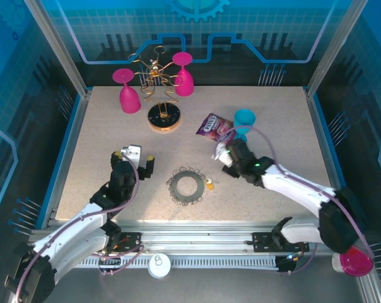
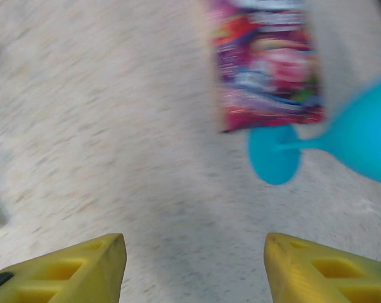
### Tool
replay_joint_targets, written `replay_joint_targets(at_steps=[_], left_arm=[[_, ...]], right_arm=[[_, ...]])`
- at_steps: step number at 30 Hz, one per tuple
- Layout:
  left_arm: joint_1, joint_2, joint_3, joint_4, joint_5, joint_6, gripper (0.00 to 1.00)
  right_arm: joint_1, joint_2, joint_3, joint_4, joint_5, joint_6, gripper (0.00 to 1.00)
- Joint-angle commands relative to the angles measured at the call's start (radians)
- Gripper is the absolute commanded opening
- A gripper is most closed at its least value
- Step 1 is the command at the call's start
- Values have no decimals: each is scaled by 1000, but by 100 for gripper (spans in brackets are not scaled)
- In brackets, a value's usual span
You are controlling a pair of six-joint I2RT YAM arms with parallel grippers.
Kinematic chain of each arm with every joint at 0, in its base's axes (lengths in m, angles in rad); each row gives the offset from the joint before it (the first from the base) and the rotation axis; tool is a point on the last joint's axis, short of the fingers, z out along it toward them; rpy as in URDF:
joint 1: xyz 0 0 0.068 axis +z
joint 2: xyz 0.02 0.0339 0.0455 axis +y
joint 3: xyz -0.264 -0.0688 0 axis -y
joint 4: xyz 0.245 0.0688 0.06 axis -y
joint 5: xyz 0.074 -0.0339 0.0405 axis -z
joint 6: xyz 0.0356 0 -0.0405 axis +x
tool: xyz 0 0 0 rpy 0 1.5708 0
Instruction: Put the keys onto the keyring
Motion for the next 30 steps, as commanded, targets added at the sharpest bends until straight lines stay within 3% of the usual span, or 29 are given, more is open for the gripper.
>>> replay_joint_targets(at_steps=[1, 6, 10, 13, 17, 22, 23, 26, 30], left_arm=[[61, 43, -18, 166, 8, 52, 99], [190, 162, -47, 314, 142, 8, 99], [237, 267, -83, 466, 180, -19, 99], [263, 361, -93, 587, 213, -45, 99], [274, 486, -81, 747, 276, 6, 99], [291, 685, -62, 950, 331, 73, 99], [296, 726, -75, 1029, 275, 62, 99], [359, 836, -104, 1210, 243, -20, 99], [357, 799, -66, 1087, 237, -29, 99]], right_arm=[[-150, -102, -149, 325, -113, 202, 63], [-346, -32, -405, 915, -130, 279, 66], [-373, 133, -433, 1154, -129, 212, 70], [-439, 211, -408, 1180, -320, 248, 68], [-480, 345, -475, 1462, -332, 294, 72], [-489, 314, -403, 1259, -297, 320, 76], [-490, 321, -376, 1220, -262, 338, 77], [-495, 325, -347, 1177, -226, 355, 84], [-496, 322, -346, 1167, -228, 358, 85]])
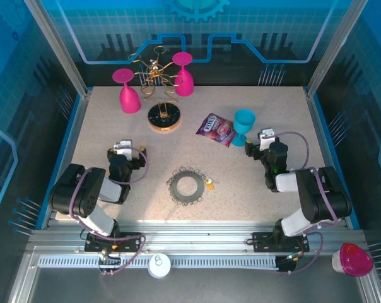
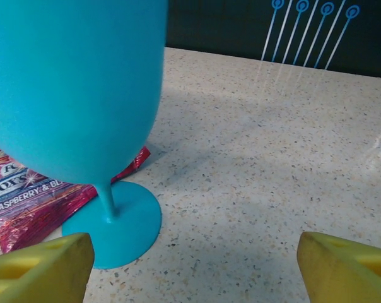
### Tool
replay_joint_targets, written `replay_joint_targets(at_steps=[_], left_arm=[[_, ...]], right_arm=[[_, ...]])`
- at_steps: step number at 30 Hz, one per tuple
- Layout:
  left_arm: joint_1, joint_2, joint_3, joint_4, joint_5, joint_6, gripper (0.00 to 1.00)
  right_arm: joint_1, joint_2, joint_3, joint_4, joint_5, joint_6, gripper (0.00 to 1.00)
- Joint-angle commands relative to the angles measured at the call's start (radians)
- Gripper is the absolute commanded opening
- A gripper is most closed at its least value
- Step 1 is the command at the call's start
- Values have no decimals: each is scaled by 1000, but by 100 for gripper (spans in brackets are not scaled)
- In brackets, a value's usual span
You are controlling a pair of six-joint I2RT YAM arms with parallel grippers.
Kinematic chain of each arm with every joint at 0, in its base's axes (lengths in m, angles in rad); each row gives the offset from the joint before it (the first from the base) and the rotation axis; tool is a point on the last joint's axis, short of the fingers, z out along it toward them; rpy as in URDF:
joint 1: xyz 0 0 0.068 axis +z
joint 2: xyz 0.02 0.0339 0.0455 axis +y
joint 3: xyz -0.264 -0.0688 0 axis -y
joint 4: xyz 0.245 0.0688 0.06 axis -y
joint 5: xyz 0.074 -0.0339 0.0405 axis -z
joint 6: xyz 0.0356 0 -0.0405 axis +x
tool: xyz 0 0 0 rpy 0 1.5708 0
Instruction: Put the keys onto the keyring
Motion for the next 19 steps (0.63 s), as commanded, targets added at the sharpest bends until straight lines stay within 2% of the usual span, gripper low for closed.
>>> replay_joint_targets(at_steps=[1, 4, 12, 15, 19], left_arm=[[1, -26, 44, 21, -16, -33, 99], [19, -43, 119, -149, 20, -51, 99], [27, -40, 136, -173, 30, -58, 99], [82, -50, 160, -245, 139, -90, 99], [82, -50, 156, -235, 143, -85, 99]], right_arm=[[-14, 3, 10, -12, 25, 26, 85], [-14, 3, 11, -14, 23, 26, 85], [-17, 3, 10, -15, 21, 29, 86], [-20, 1, 10, -14, 16, 29, 88], [-20, 2, 10, -14, 14, 30, 100]])
